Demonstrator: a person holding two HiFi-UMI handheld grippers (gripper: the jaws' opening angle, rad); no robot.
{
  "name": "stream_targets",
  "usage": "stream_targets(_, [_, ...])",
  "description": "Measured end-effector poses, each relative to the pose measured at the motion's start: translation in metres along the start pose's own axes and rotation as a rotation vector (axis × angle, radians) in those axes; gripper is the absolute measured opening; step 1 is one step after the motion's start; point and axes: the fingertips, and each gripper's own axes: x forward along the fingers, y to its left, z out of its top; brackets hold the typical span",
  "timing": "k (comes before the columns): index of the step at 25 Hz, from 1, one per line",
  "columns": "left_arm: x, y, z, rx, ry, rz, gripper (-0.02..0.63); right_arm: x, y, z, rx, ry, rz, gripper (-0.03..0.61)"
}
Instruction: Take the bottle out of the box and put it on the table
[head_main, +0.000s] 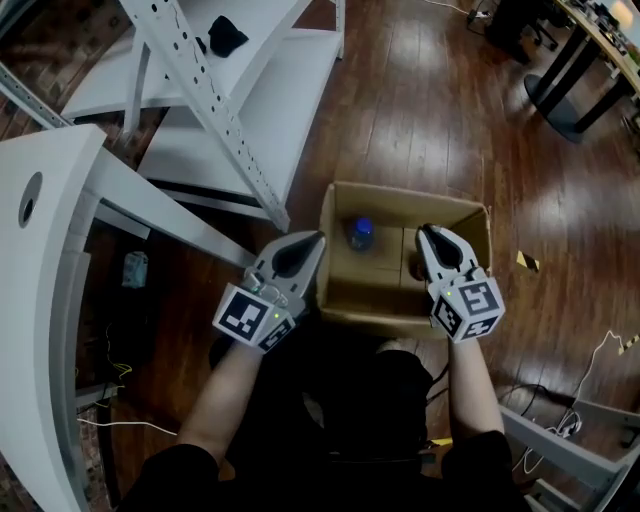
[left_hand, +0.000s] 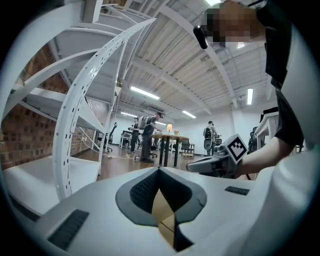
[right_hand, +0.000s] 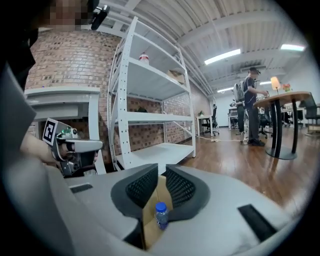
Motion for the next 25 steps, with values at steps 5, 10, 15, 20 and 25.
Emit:
stream_targets(5, [-0.005,0.006,-0.014,-0.003,0.005,-0.012,-0.003,0.056,0.013,-0.054,0.032,0.157,0.041,0.165])
stream_targets(10, [-0.009,0.017,-0.012,0.011,-0.017,-0.003,-0.003,0.098,0.020,-0.112,0.025,0.337,0.122,0.334])
stream_targets(15, [-0.015,0.027,-0.016,0.042,-0.008,0.035,-0.003,0.137,0.027,-0.175,0.059,0.532,0.196,0.498])
stream_targets(20, [-0.014,0.035,-0.023,0.027,0.003,0.057,-0.003,0.160,0.025,-0.205,0.095,0.607,0.195,0.578])
stream_targets(25, [-0.008,0.040,-0.032,0.012,0.005,0.080,-0.003,0.177,0.016,-0.241,0.037,0.678,0.216,0.578])
